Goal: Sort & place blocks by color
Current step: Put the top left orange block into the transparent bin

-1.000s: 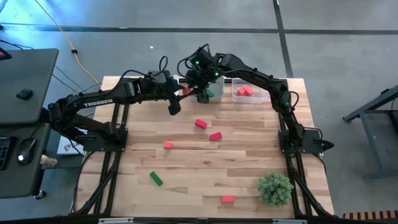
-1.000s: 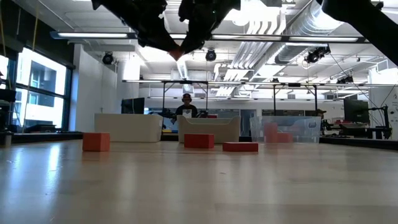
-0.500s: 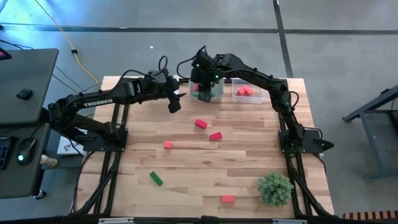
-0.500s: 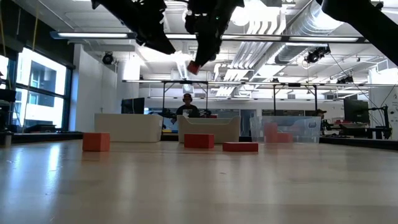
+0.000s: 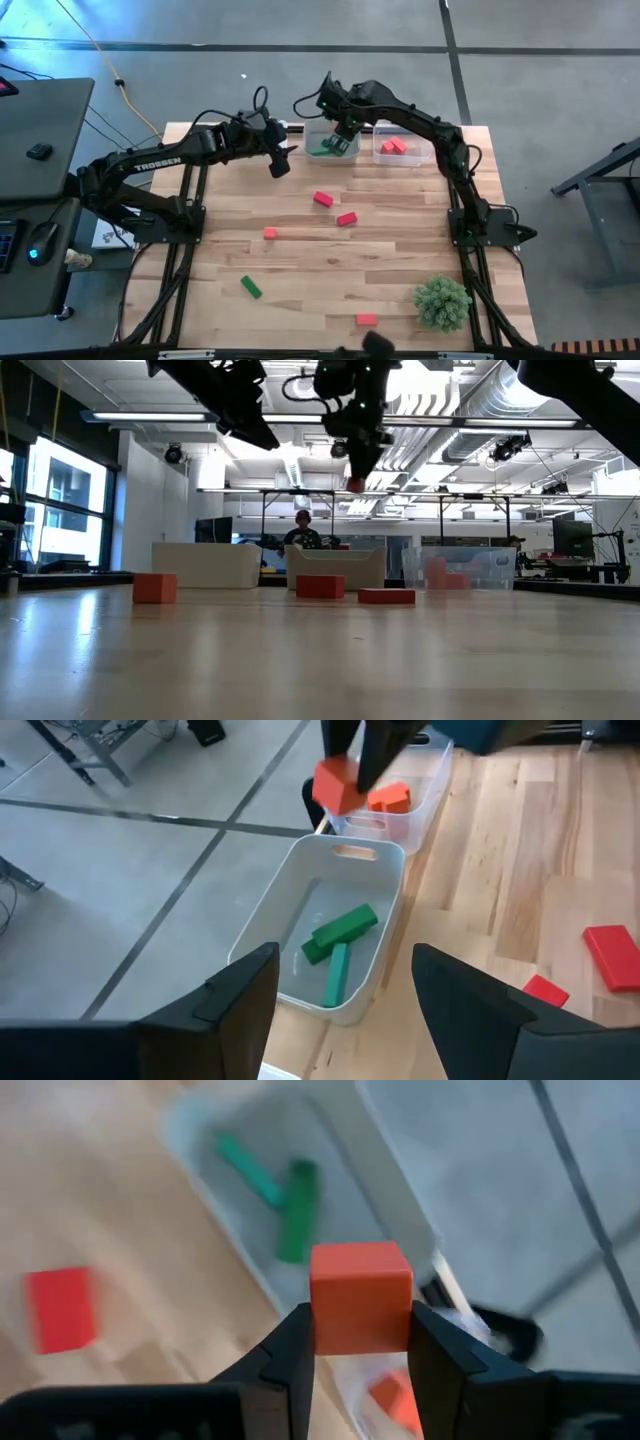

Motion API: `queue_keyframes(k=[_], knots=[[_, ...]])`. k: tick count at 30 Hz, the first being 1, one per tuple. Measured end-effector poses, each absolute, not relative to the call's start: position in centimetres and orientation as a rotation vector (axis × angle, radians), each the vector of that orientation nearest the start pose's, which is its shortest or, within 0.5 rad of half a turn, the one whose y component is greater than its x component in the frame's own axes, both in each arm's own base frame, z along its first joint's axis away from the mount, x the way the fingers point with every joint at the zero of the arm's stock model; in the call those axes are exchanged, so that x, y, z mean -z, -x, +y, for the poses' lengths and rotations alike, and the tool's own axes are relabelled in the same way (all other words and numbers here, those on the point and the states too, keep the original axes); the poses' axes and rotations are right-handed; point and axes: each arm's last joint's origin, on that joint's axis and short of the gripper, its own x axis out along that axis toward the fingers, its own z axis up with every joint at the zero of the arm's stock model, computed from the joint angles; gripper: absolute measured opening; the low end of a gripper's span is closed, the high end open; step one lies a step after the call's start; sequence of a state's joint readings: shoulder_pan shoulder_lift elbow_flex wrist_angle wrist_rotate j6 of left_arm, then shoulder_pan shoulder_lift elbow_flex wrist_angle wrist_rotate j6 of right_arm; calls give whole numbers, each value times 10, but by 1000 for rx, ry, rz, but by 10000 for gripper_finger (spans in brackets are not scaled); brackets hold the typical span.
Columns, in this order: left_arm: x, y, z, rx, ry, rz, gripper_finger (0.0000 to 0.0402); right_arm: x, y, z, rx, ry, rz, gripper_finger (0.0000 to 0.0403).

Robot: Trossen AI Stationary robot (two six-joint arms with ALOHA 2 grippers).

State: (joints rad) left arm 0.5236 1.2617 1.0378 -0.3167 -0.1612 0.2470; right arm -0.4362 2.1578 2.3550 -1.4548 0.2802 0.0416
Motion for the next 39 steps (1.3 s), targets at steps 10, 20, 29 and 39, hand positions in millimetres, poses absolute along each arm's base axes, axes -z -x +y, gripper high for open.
queue_keyframes(k=[10, 20, 29, 39], knots=[[-310, -235, 141, -596, -132, 620, 220, -311, -355, -212, 882, -209, 1456, 102], [-310, -235, 141, -596, -132, 620, 220, -264, -332, -234, 928, -286, 1635, 102], [-310, -235, 141, -596, -132, 620, 220, -251, -316, -253, 1000, -330, 1660, 102], [-310, -235, 141, -598, -133, 620, 220, -251, -289, -282, 1038, -452, 1661, 102]])
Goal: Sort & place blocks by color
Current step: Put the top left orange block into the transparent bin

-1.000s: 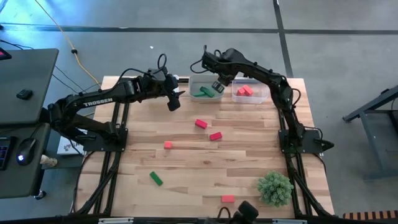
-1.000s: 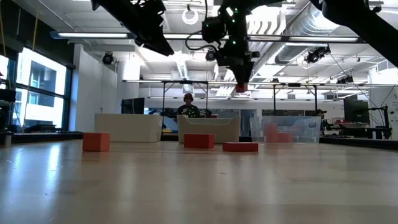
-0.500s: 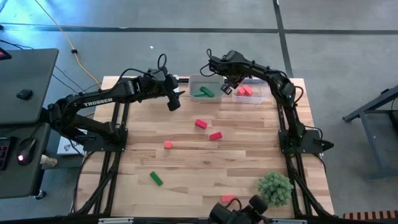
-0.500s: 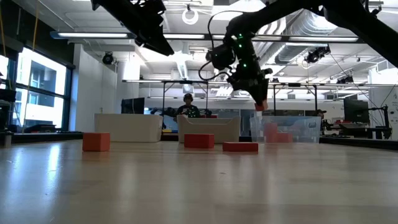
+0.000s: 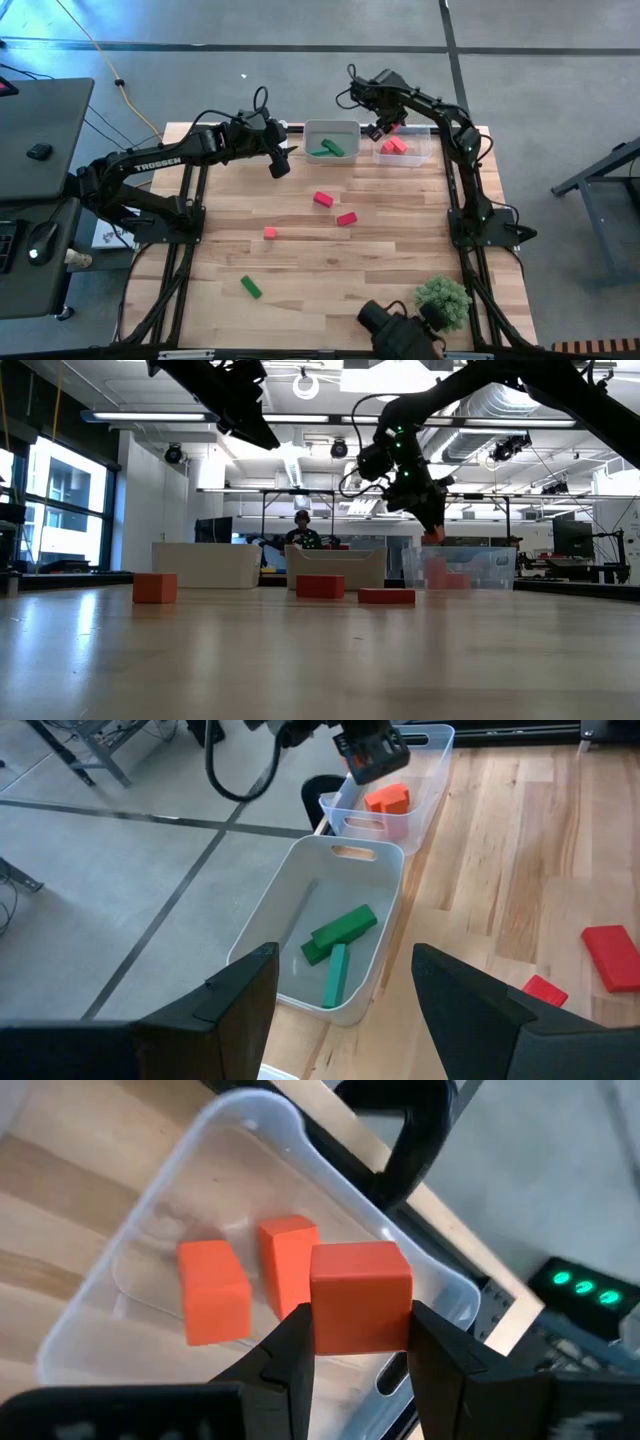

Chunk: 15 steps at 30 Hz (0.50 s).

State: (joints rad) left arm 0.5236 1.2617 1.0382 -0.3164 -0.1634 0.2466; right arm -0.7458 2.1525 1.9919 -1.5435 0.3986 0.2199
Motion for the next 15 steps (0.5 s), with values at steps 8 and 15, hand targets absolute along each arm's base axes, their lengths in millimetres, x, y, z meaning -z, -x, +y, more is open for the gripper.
queue_keyframes(k=[8, 15], knots=[[-310, -235, 141, -604, -134, 621, 220, -250, -268, -299, 1005, -613, 1659, 102], [-310, -235, 141, -604, -134, 621, 220, -223, -252, -299, 937, -719, 1757, 102]])
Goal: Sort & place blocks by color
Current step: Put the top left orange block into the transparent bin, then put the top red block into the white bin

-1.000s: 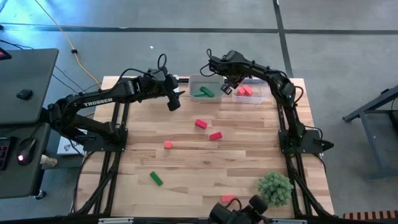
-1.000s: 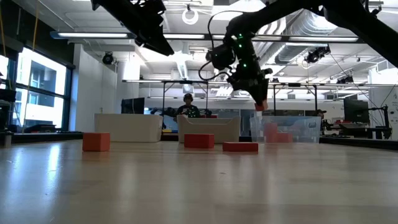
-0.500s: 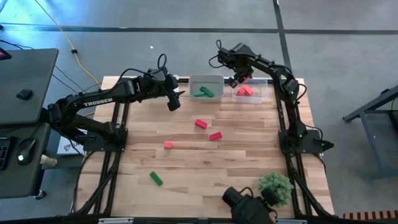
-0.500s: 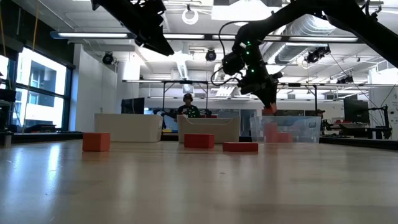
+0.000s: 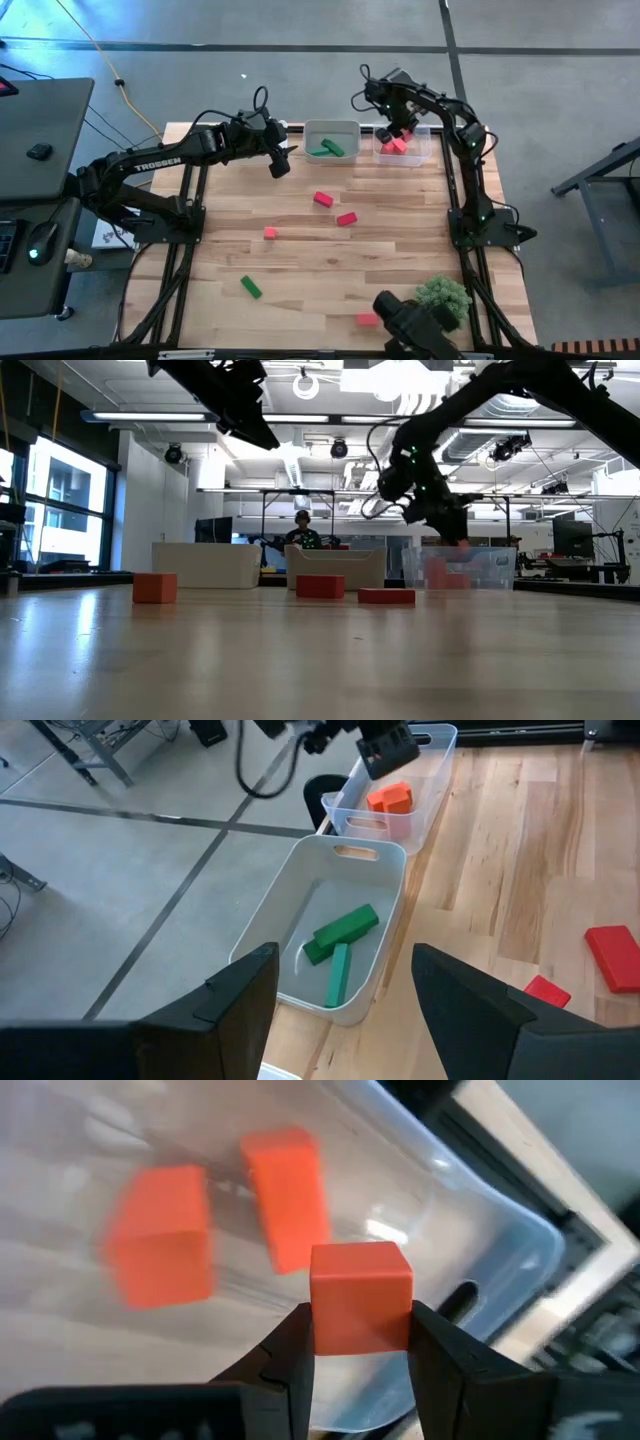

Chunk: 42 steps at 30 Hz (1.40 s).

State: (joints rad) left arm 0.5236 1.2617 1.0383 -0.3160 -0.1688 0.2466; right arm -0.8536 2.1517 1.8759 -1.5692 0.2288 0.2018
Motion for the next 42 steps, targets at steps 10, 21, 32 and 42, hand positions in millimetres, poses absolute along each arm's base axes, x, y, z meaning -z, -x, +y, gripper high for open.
queue_keyframes(k=[10, 21, 32, 42], knots=[[-312, -237, 142, -611, -134, 589, 220, -191, -249, -297, 939, -666, 1782, 102], [-312, -237, 142, -612, -130, 587, 220, -186, -246, -302, 952, -621, 1777, 120], [-312, -237, 142, -612, -129, 588, 220, -186, -246, -303, 905, -575, 1798, 177], [-310, -236, 141, -626, -61, 595, 220, -203, -252, -302, 910, -546, 1790, 180]])
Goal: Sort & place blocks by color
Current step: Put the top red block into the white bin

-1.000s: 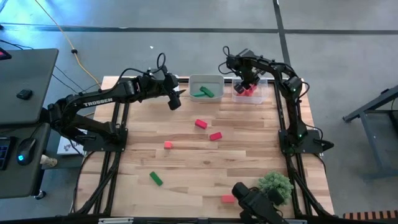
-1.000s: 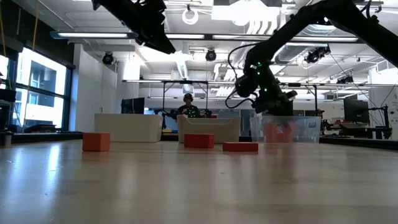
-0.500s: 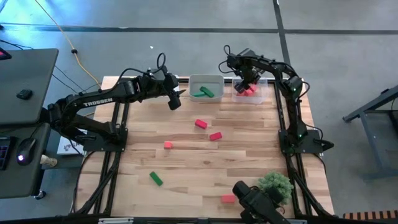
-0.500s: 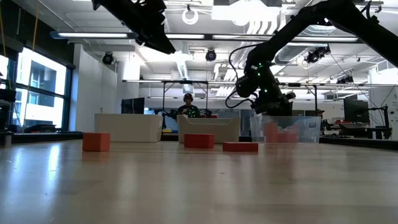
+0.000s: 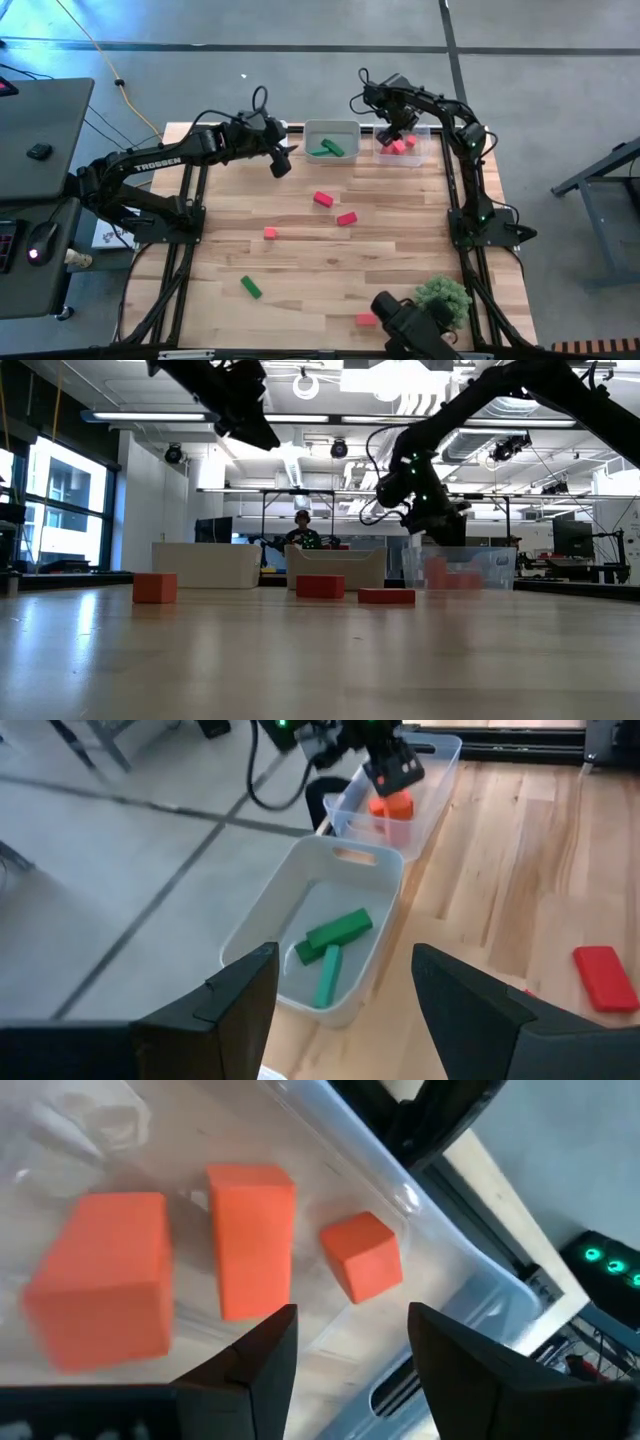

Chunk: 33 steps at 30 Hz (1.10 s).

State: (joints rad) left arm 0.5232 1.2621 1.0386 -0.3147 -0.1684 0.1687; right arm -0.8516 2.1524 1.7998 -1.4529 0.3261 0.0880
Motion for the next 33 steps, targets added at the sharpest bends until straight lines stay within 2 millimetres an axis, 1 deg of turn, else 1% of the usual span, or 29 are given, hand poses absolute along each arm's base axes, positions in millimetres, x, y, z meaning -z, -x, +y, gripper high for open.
queue_keyframes(k=[3, 7, 13, 19, 22, 27, 33], knots=[[-307, -234, 141, -638, -5, 614, 220, -218, -257, -300, 913, -524, 1753, 180], [-302, -231, 139, -657, 87, 650, 220, -247, -263, -293, 929, -482, 1659, 181], [-294, -225, 135, -691, 222, 722, 220, -284, -268, -281, 937, -425, 1509, 181], [-290, -225, 129, -681, 254, 762, 220, -310, -271, -266, 871, -452, 1371, 181], [-289, -226, 124, -659, 249, 781, 220, -319, -273, -258, 818, -493, 1310, 181], [-286, -228, 114, -616, 224, 831, 220, -327, -281, -242, 779, -528, 1260, 181], [-280, -226, 101, -563, 200, 942, 220, -328, -298, -219, 746, -598, 1231, 181]])
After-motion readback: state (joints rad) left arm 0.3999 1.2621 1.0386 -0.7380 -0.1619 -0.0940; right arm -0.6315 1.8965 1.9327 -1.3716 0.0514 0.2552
